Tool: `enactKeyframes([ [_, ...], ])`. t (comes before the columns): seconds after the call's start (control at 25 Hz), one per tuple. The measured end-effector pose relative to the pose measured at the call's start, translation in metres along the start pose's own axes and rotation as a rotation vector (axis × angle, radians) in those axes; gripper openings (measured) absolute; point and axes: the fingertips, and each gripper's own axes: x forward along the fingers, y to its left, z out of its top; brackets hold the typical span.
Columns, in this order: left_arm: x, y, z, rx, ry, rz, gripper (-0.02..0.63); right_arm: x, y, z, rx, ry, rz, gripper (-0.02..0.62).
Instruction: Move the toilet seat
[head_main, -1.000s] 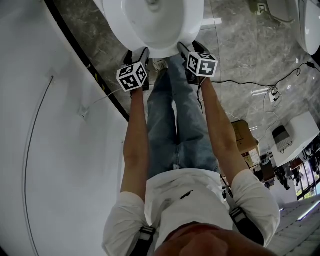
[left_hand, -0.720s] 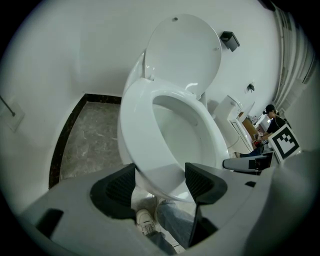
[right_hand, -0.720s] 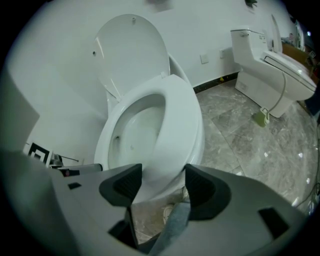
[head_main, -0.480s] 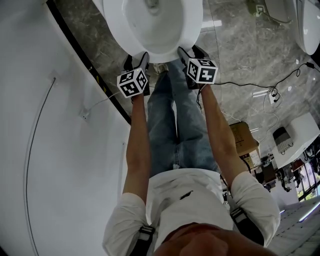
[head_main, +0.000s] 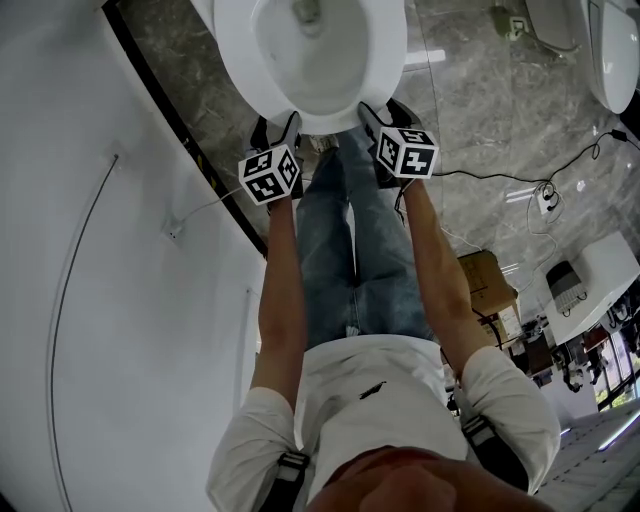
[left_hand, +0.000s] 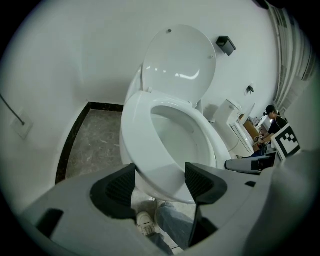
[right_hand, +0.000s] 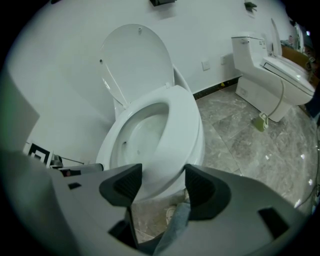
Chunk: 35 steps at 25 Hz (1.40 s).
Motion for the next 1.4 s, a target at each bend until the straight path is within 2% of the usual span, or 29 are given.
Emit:
enactKeyframes([
  [1.4, -0.066, -0.032, 0.064, 0.007, -0.159, -0.033, 0.324, -0.072, 0.036, 0.058, 0.05, -0.124, 0.059, 0.287],
])
